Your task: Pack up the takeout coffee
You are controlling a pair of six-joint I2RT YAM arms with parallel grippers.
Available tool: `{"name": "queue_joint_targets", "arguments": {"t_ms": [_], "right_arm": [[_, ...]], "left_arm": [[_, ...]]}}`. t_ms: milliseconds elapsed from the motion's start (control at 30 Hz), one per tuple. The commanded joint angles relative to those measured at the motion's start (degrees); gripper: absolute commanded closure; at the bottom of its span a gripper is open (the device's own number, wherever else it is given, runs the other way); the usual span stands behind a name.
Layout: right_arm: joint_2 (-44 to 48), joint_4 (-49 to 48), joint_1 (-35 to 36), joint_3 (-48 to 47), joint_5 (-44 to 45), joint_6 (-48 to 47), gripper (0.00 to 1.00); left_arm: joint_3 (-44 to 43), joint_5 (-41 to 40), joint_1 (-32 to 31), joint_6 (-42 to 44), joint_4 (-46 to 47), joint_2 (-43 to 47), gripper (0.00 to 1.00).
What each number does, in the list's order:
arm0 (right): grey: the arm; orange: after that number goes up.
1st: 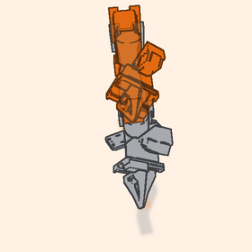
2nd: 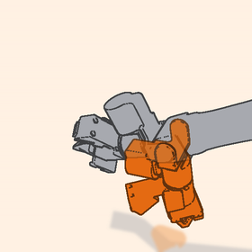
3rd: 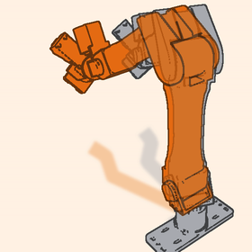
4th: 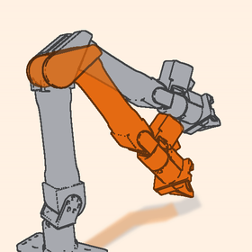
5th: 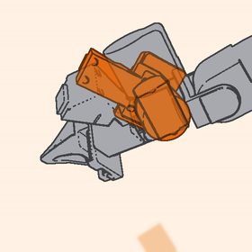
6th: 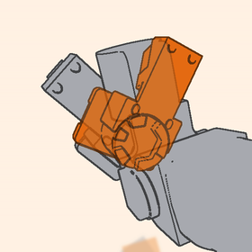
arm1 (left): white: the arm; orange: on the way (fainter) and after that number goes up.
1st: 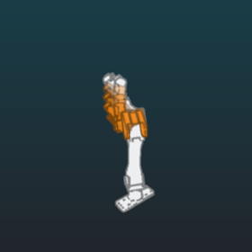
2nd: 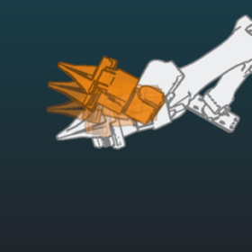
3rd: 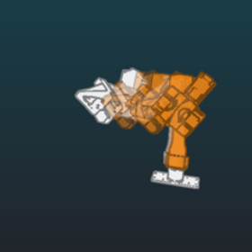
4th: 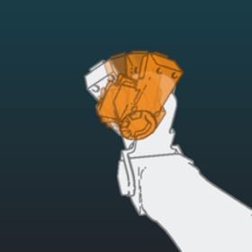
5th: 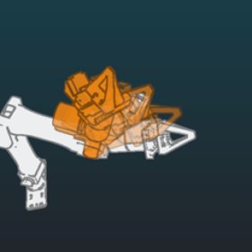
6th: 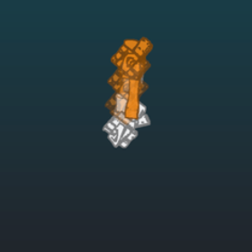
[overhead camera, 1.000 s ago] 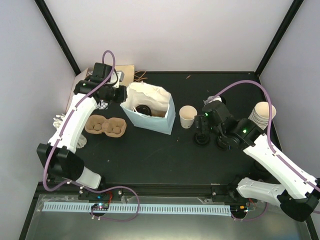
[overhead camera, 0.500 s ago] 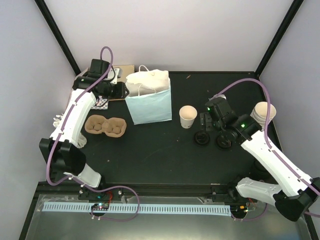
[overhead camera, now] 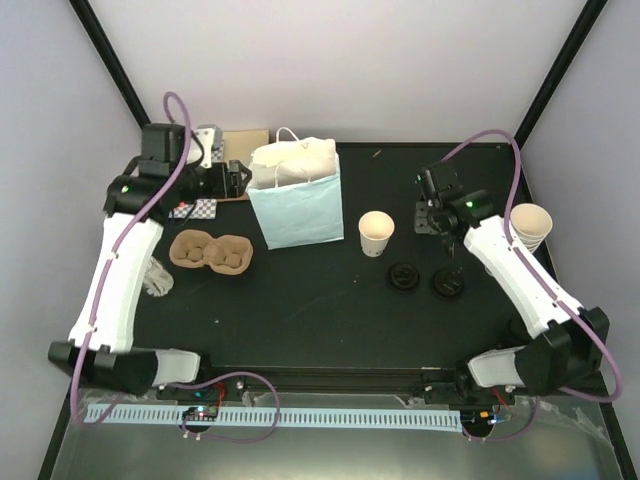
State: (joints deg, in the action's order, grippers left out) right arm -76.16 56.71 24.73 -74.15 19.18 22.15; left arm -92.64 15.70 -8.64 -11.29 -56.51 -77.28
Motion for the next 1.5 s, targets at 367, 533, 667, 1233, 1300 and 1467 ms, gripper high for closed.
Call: {"name": "queue_joint_targets", "arguments": {"t_ms": [367, 533, 667, 1233, 1300, 1467], "right_arm": [[-19.8, -4.8, -6.5, -12.5, -5.1, -5.5, 0.60], [-25.9, -4.2, -6.7, -16.3, -2.3, -6.1, 0.63], [-28.8, -4.4, -7.3, -17.5, -2.0, -6.3, 0.65], [-33.5, -4.3, -8.0, -20.0, -1.5, -7.0, 0.78], [-33.8, -4.3, -7.9, -20.2, -1.5, -7.1, 0.78], [-34.2, -4.5, -8.0, -20.1, -1.2, -6.9, 0.81]], "left_arm": [[29.1, 14.2, -1.1, -3.2, 14.6, 31.2, 0.16], [33.8, 12.5, -1.1, 1.1, 13.3, 36.0, 0.14], [37.1, 12.0, -1.1, 3.1, 13.1, 38.8, 0.14], [39.8, 12.6, -1.1, 3.5, 14.8, 38.8, 0.13], [39.5, 12.6, -1.1, 3.4, 14.8, 38.5, 0.13], [39.1, 12.7, -1.1, 3.3, 14.6, 38.3, 0.13]]}}
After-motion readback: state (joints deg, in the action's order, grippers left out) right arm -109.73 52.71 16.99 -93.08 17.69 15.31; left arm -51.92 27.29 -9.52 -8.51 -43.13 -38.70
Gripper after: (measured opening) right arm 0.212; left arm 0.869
